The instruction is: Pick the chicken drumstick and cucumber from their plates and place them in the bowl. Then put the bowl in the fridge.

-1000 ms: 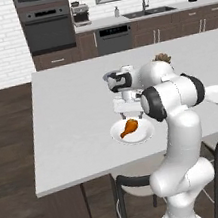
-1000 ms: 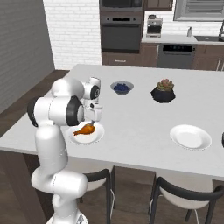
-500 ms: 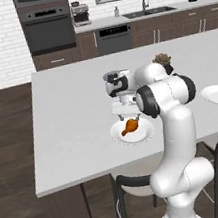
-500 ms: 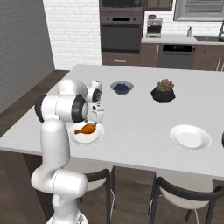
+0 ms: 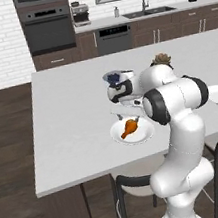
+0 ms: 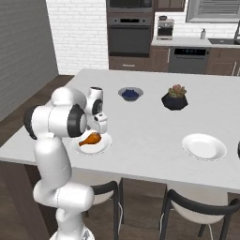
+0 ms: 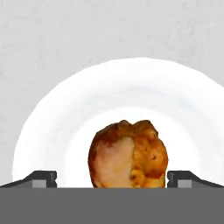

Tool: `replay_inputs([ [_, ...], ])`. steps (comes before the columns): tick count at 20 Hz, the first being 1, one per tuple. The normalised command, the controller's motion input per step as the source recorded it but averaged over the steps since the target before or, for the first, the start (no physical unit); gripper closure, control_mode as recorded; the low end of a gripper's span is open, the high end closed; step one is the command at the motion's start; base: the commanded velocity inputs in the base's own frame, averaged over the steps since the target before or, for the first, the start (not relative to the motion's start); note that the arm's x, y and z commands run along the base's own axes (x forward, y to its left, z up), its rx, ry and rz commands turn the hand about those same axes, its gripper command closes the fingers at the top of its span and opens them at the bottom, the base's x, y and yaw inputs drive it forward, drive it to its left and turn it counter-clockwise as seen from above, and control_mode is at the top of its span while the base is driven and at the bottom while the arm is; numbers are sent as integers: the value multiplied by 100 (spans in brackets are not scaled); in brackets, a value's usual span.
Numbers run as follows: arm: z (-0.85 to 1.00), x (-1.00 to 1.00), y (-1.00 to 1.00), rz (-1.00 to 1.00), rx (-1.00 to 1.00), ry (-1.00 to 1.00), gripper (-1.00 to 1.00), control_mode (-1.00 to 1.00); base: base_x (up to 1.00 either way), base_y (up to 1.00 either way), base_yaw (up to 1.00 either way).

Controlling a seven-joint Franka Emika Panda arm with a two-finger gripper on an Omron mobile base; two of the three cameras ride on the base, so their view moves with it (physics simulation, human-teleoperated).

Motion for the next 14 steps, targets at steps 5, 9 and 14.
replay_inputs([
  [5, 0, -32, 0, 0, 0, -13, -100, -100, 0, 0, 0],
  [9, -3, 10, 0, 0, 0, -2, -100, -100, 0, 0, 0],
  [14, -2, 21, 0, 0, 0, 0, -100, -100, 0, 0, 0],
])
